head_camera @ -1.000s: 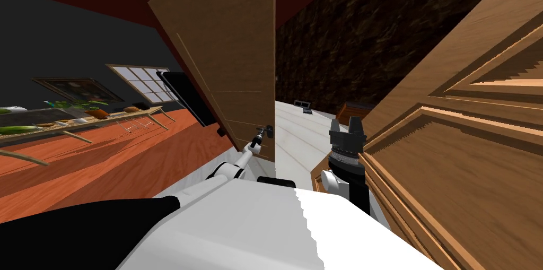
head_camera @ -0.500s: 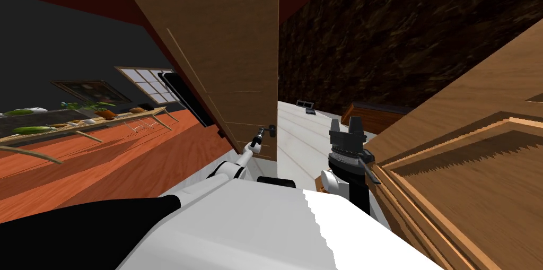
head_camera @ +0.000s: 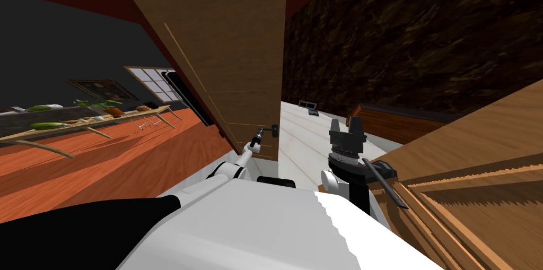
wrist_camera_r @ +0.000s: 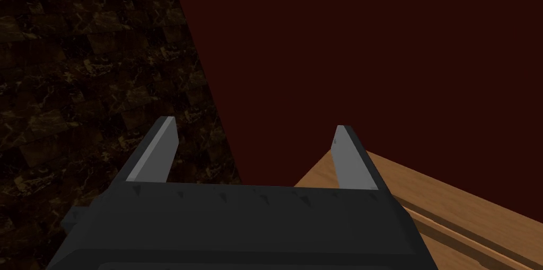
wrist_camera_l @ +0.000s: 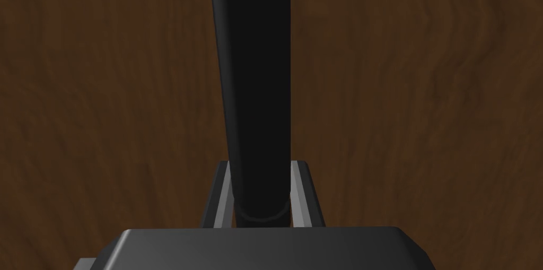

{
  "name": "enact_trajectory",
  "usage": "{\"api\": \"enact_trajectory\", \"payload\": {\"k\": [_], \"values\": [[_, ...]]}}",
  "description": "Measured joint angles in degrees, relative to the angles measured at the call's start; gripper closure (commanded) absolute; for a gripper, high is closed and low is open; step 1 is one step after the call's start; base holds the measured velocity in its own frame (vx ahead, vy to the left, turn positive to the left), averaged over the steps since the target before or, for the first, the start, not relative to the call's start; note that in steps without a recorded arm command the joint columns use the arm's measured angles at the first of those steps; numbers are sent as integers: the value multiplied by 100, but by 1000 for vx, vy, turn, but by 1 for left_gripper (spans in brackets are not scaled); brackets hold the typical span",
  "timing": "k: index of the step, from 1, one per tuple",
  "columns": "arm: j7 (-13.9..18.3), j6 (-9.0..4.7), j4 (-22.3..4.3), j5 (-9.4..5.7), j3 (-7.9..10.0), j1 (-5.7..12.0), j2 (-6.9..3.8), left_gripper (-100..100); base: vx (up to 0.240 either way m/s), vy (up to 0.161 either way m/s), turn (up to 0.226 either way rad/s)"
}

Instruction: Push the door open

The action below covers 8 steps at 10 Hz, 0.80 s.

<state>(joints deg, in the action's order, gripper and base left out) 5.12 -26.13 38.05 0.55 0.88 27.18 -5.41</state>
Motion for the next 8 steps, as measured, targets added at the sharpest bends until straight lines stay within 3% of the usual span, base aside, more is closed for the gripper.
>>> {"api": "enact_trajectory", "payload": {"k": [1,3,4,6,7,8], "values": [[-20,89,223,11,-10,-110,16,100,114,-10,105],[-124,146,214,13,35,-118,81,100,75,-8,19],[-124,70,81,4,55,-42,65,100,105,-5,68],[-171,125,201,3,95,-118,67,100,142,3,140],[-241,10,-8,-16,195,-1,57,100,118,24,159],[-251,-39,24,-31,247,-22,-27,-100,-6,8,-3]]}}
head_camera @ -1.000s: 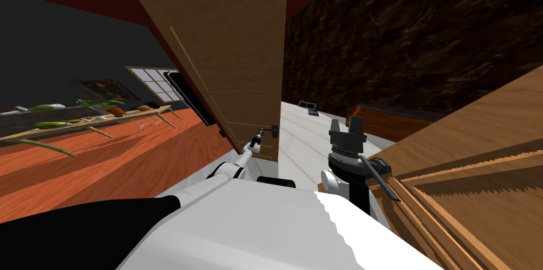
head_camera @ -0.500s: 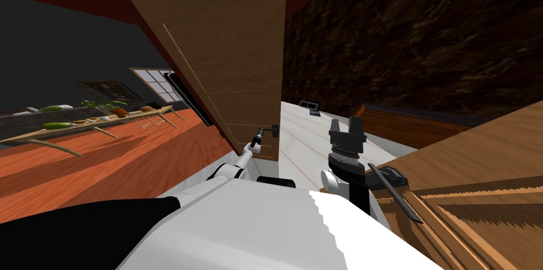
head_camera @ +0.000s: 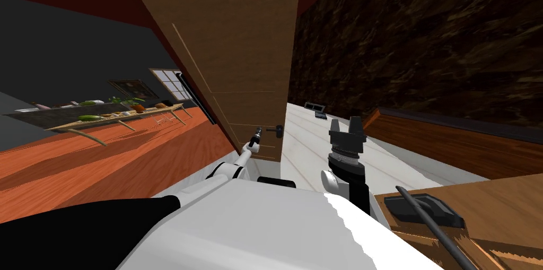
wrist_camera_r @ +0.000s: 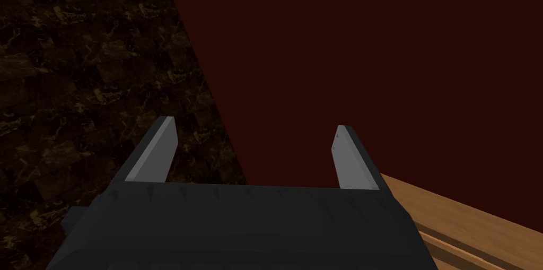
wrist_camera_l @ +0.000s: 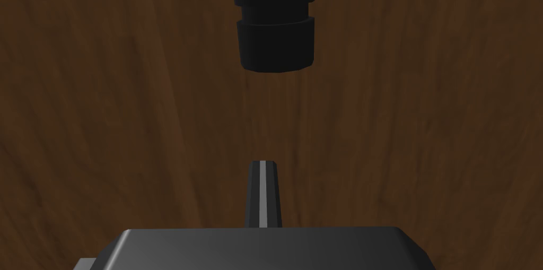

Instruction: Push the door open

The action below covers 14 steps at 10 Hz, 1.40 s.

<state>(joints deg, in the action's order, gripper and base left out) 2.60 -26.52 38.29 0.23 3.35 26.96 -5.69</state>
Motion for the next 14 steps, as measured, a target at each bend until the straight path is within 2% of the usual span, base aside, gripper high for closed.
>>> {"api": "enact_trajectory", "payload": {"k": [6,10,12,14], "values": [[-649,-156,-250,-757,-158,178,108,-100,-89,-8,-18],[-1167,-239,-396,-1349,-281,302,240,-100,-89,-24,-16],[-1445,-335,-573,-1657,-336,415,342,-100,-89,-36,-18],[-1704,-378,-628,-1951,-401,462,437,-100,-107,-41,-14]]}}
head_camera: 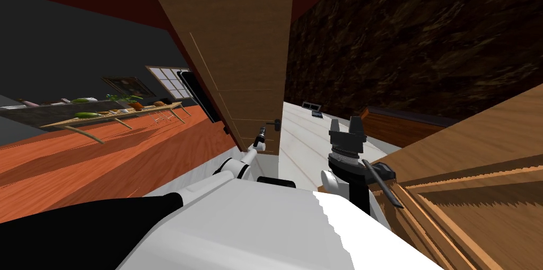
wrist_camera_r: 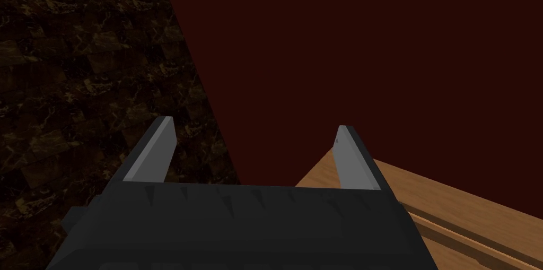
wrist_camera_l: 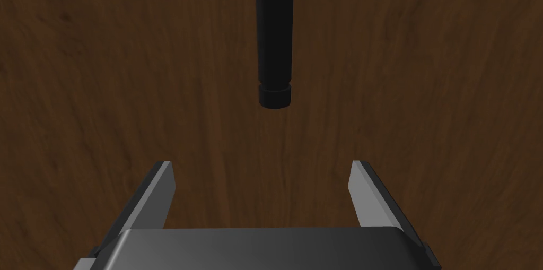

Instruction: Push the door open

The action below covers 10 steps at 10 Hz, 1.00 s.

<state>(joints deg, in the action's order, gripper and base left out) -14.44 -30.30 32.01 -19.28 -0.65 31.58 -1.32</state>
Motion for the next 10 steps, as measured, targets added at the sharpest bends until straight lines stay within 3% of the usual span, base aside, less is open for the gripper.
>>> {"api": "enact_trajectory", "payload": {"k": [3,7,8,10], "values": [[-324,-118,-192,-390,-91,116,153,-100,-93,-68,-13],[-698,-152,-258,-803,-169,193,360,-100,-75,-105,-6],[-710,-159,-265,-811,-173,195,365,-100,73,80,-8],[-683,-172,-303,-809,-182,211,244,-100,151,147,-19]]}}
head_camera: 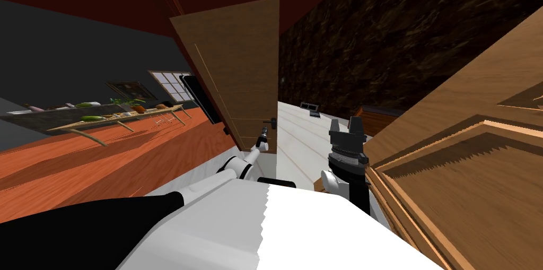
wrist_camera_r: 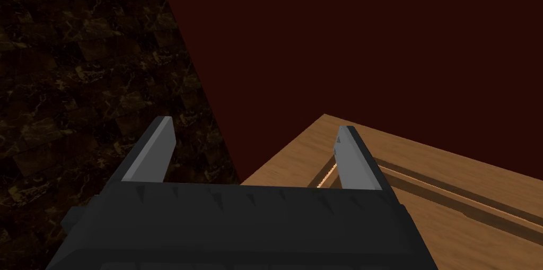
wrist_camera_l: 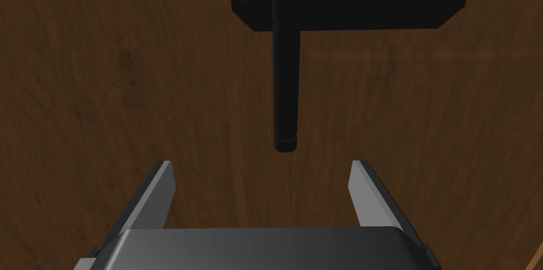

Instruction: Push the door open

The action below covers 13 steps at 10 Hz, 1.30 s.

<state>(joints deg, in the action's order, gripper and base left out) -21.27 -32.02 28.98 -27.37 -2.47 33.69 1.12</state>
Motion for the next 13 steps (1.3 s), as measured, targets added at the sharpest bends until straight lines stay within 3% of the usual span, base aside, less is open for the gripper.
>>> {"api": "enact_trajectory", "payload": {"k": [2,4,5,7,9,10,13], "values": [[-4,-47,-124,-17,38,95,-135,-100,215,73,-28],[-51,9,65,-12,44,-45,-239,-100,186,-39,-17],[-20,-1,43,-11,41,-36,-260,-100,144,-76,-18],[-19,0,58,-17,58,-42,-202,-100,158,-116,-20],[-10,-27,-39,-26,74,28,-52,-100,98,-91,-7],[-5,-35,-43,-27,74,30,-42,100,-14,7,3],[-5,-15,-45,-26,68,24,-35,100,-16,16,-16]]}}
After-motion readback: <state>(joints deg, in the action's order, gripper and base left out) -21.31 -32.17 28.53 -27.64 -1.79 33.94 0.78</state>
